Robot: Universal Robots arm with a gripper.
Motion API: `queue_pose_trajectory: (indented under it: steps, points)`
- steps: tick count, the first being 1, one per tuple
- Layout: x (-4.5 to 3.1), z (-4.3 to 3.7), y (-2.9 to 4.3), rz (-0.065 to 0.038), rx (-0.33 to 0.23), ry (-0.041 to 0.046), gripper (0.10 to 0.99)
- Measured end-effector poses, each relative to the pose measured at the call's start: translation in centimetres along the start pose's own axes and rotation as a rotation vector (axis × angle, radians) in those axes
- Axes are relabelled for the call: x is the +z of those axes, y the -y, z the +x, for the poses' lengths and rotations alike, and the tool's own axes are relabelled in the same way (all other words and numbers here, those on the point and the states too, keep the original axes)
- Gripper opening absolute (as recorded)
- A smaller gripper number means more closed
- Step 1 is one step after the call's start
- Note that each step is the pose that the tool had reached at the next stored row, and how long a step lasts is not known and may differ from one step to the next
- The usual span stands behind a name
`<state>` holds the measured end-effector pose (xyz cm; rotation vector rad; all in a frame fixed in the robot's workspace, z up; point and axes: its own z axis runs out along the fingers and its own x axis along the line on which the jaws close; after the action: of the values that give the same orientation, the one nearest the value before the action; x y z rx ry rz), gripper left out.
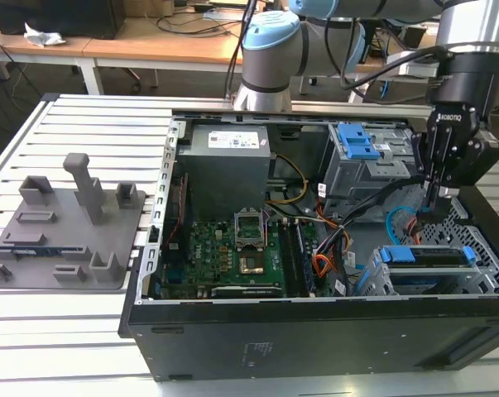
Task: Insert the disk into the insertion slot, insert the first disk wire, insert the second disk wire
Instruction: 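Insert the first disk wire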
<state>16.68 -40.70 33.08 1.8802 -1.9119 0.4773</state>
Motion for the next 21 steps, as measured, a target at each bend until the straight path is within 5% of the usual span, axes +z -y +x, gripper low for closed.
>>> queue_pose_trajectory:
  steps: [1,5,7,8,11,15,18,19,21]
  points:
    - [0.0,0.12,0.08,-0.001,-0.001,0.0121,0.165]
    - [-0.24,0.63,0.81,-0.018,-0.013,0.0342,0.165]
    - [-0.15,0.98,0.84,-0.018,-0.016,0.0843,0.165]
    - [-0.13,1.12,0.85,-0.018,-0.017,0.1003,0.165]
    - [-0.2,1.67,0.85,-0.017,-0.019,0.1412,0.165]
    - [-0.35,2.39,0.84,-0.017,-0.022,0.181,0.165]
    - [-0.28,2.72,0.85,-0.017,-0.024,0.2272,0.165]
    - [-0.18,2.96,0.85,-0.017,-0.026,0.2556,0.165]
    - [0.02,3.41,0.86,-0.017,-0.027,0.2658,0.165]
